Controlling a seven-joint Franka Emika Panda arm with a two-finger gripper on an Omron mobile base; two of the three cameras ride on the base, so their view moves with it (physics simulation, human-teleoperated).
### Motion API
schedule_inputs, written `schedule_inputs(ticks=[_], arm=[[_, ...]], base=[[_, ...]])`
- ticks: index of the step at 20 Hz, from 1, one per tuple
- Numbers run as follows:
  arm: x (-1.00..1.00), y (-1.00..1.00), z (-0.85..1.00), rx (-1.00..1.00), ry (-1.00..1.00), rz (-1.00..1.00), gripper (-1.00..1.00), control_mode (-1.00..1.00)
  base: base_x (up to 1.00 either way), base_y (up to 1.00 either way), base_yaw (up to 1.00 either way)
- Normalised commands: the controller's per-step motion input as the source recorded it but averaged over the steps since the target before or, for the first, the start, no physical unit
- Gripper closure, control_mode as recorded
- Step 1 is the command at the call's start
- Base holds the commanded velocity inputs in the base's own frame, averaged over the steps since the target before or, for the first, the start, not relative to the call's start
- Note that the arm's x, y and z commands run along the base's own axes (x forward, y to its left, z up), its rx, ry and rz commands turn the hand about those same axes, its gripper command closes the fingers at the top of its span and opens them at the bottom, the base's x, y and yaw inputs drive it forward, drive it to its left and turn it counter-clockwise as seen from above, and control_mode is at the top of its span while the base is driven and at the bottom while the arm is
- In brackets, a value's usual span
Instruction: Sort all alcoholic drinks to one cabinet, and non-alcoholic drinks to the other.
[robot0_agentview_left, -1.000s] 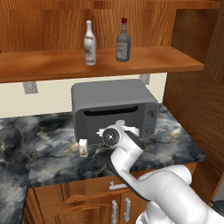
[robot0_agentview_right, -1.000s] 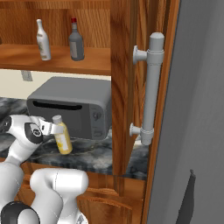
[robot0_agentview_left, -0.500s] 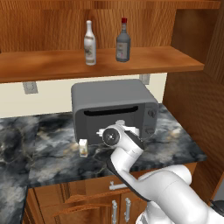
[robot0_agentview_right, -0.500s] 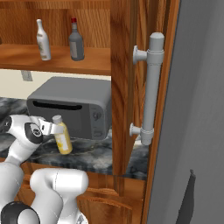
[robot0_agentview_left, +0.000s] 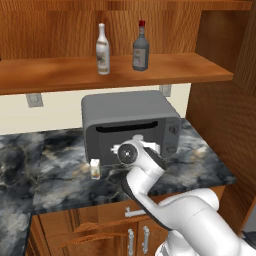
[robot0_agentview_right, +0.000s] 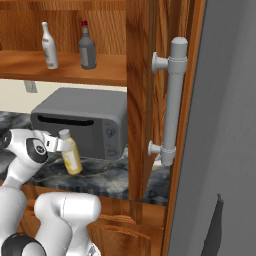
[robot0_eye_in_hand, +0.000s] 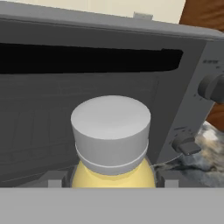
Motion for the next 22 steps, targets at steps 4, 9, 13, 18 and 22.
schedule_inputs(ticks=[4, 9, 13, 18, 22], arm=[[-0.29, 0.0, 0.42, 0.0, 0.0, -0.01, 1.0, -1.0], [-0.42, -0.01, 0.45, 0.0, 0.0, -0.01, 1.0, -1.0], [-0.38, -0.06, 0.5, 0.0, 0.0, 0.0, 1.0, -1.0], [-0.36, -0.13, 0.5, 0.0, 0.0, 0.0, 1.0, -1.0], [-0.39, -0.12, 0.49, 0.0, 0.0, 0.0, 1.0, -1.0]], base=[[0.0, 0.0, 0.0], [0.0, 0.0, 0.0], [0.0, 0.0, 0.0], [0.0, 0.0, 0.0], [0.0, 0.0, 0.0]])
